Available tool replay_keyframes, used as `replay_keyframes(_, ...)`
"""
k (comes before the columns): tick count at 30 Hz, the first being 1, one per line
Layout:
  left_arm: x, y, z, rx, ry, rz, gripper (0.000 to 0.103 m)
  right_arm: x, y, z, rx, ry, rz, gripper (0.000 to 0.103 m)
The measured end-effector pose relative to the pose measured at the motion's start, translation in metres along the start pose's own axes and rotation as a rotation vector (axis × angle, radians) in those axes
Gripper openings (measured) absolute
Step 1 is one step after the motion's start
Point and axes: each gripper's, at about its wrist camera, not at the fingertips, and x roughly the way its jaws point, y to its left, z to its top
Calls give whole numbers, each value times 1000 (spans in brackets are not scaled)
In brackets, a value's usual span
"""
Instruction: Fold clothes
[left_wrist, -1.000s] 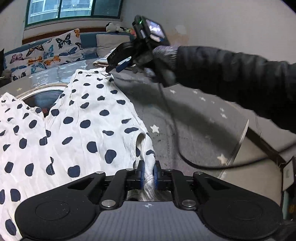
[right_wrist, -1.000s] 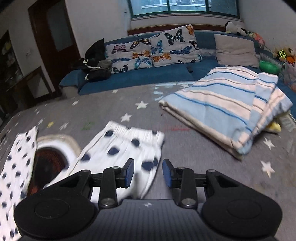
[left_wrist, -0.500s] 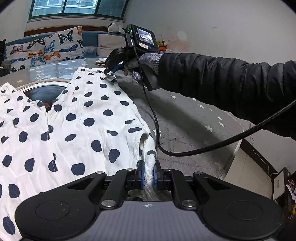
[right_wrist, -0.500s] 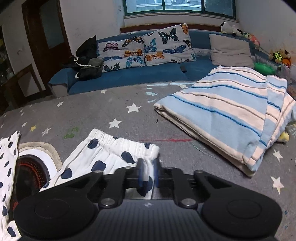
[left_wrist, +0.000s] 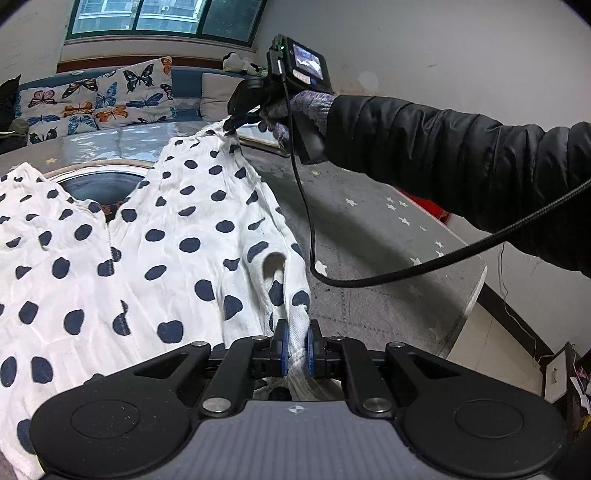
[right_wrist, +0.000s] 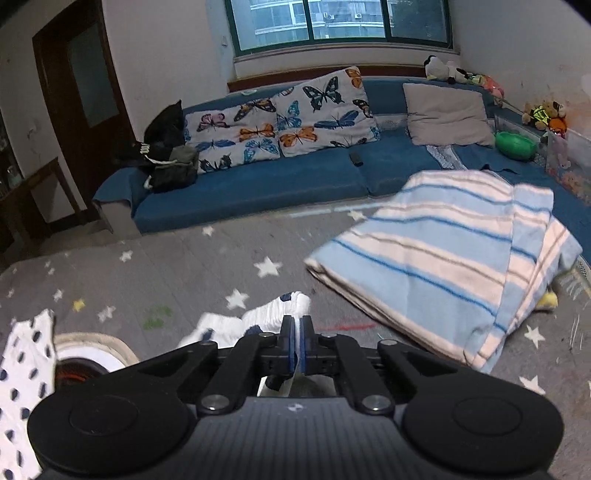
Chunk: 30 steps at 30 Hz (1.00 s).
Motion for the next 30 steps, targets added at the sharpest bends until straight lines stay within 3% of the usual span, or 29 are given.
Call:
replay_keyframes(12, -51, 28, -13, -155, -113, 24, 10, -21, 81, 37, -56, -36, 14, 2)
replay_keyframes(20, -92, 50, -34, -264, -188, 58, 9, -15, 173, 48, -118, -44, 80, 2)
replay_keyframes(30, -125, 74, -65, -391, -226, 106, 9, 8, 293, 37, -229, -20, 153, 2)
